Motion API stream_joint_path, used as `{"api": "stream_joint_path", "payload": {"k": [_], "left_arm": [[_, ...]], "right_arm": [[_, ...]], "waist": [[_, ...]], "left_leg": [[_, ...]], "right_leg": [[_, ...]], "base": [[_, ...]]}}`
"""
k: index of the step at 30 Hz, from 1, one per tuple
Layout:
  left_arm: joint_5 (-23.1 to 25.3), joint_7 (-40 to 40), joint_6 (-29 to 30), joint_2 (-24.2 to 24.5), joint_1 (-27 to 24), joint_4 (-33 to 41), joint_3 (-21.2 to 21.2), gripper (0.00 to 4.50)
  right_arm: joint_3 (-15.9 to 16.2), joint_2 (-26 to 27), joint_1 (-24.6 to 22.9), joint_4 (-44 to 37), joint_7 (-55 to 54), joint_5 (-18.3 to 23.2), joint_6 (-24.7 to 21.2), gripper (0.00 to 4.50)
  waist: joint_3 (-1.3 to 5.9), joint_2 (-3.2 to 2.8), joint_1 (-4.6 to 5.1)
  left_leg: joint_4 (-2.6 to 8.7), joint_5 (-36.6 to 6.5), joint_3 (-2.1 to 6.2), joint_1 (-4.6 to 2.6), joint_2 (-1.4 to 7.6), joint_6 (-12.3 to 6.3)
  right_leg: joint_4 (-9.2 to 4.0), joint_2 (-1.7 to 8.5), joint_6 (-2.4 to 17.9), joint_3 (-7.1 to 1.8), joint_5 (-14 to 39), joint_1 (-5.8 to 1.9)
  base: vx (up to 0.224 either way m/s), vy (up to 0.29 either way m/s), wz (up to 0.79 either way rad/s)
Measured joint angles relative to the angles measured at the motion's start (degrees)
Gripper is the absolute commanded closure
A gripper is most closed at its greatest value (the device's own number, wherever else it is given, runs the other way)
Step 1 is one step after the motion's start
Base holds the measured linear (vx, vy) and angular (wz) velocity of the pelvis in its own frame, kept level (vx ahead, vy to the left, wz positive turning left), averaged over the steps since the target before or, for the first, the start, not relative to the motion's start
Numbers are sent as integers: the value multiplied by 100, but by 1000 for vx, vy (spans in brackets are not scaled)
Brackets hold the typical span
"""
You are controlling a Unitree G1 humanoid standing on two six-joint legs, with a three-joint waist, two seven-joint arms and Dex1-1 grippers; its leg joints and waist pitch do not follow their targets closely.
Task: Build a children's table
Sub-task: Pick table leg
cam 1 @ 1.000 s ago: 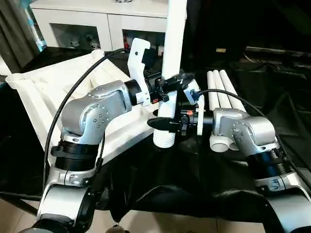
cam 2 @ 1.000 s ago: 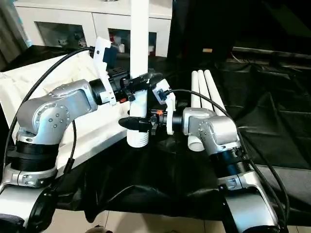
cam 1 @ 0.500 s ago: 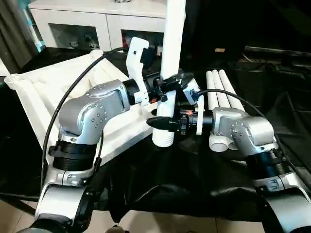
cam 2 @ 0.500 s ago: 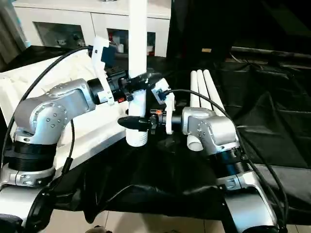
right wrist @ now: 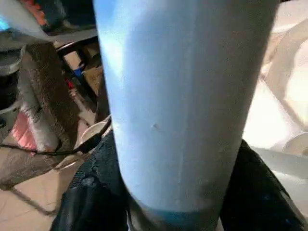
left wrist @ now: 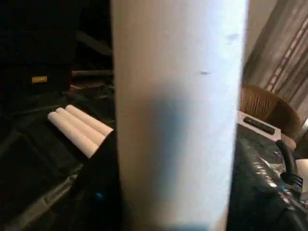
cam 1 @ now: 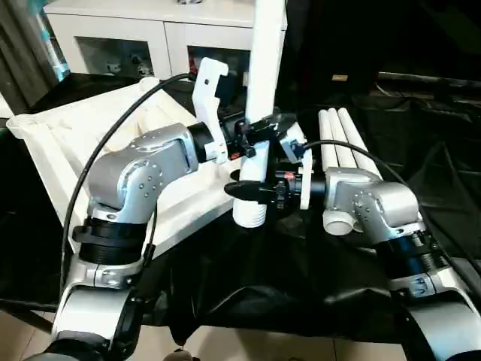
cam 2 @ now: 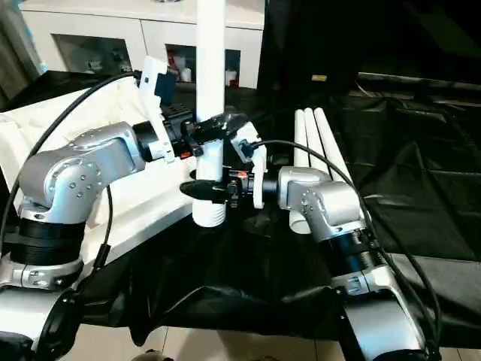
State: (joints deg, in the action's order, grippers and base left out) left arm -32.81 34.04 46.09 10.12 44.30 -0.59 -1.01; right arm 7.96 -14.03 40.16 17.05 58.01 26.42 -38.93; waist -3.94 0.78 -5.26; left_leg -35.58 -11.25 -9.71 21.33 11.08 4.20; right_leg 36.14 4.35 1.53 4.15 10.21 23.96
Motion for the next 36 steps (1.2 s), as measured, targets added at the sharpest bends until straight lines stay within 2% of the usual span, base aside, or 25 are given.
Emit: {"api": "stream_joint_path", "payload": {"k": [1,3,7,9,13,14,17,19,22,23,26,32,36], "left_arm": [[-6,-32,-212,-161,-22,-55,-94,154],[-122,-140,-786,-530,-73,-166,-404,151],[-662,-684,-1246,-1076,12,-215,-1235,151],[-754,-829,-1397,-1047,126,-221,-1477,151],[-463,-857,-1679,-719,129,-365,-1478,151],[-88,-781,-1785,-359,85,-453,-1217,151],[1192,-322,-2005,740,-237,-567,-83,151],[1580,-115,-1860,1104,-444,-713,436,151],[1789,-124,-1343,1153,-647,-1126,907,151],[1903,-116,-1263,1155,-659,-1303,1094,151],[2093,-109,-1277,1082,-621,-1673,1293,151],[2498,-41,-1389,883,-498,-2652,1579,151],[2539,-46,-1363,871,-417,-2744,1676,151]], "right_arm": [[-95,70,-9,0,-68,11,78,257],[-279,229,-15,-1,-271,58,189,257],[-564,474,-255,-5,-665,149,328,257],[-635,581,-409,-9,-814,210,345,257],[-816,768,-496,-21,-1205,209,546,257],[-867,813,-496,-16,-1392,162,672,257],[-1135,772,-507,190,-1907,-44,1034,257],[-1186,686,-512,400,-2250,-319,1296,257],[-1155,538,-555,684,-2709,-767,1668,258],[-1156,499,-558,789,-2869,-886,1750,258],[-1162,373,-563,951,-3096,-1080,1901,259],[-1173,276,-606,1004,-3130,-1251,2059,259],[-1165,271,-651,1005,-3134,-1271,2108,259]], "waist": [[0,0,-8],[0,5,-6],[4,13,0],[4,13,19],[5,17,23],[7,25,26],[9,41,21],[11,46,-2],[9,49,-10],[9,49,4],[7,40,24],[7,13,66],[6,-16,54]], "left_leg": [[0,0,0,1,0,0],[-1,0,0,3,0,0],[-1,0,0,1,2,0],[-1,0,0,-1,2,0],[-1,1,0,-6,2,0],[0,3,0,-10,2,1],[6,3,-3,-16,0,4],[5,2,-4,-15,-4,5],[3,3,-12,-5,-8,5],[3,3,-13,-5,-8,5],[5,5,-11,-9,-6,8],[7,7,-9,-15,-4,12],[6,7,-9,-19,-6,12]], "right_leg": [[-1,1,0,0,0,0],[-2,1,1,0,0,0],[0,-1,1,2,0,0],[2,-2,1,1,-1,-2],[2,-2,-3,0,-3,-2],[1,-2,-5,0,-3,-2],[0,-3,-14,-7,1,-4],[-1,2,-15,-8,1,-6],[-1,6,-12,-15,-2,-1],[-1,5,-13,-16,-5,2],[2,2,-15,-15,-6,2],[2,-2,-14,-15,-9,-1],[2,-1,-10,-16,-12,-6]], "base": [[0,0,0],[0,0,0],[0,0,0],[0,0,0],[0,0,0],[0,0,0],[0,0,0],[0,0,0],[0,0,0],[0,0,0],[0,0,0],[0,0,0],[0,0,0]]}}
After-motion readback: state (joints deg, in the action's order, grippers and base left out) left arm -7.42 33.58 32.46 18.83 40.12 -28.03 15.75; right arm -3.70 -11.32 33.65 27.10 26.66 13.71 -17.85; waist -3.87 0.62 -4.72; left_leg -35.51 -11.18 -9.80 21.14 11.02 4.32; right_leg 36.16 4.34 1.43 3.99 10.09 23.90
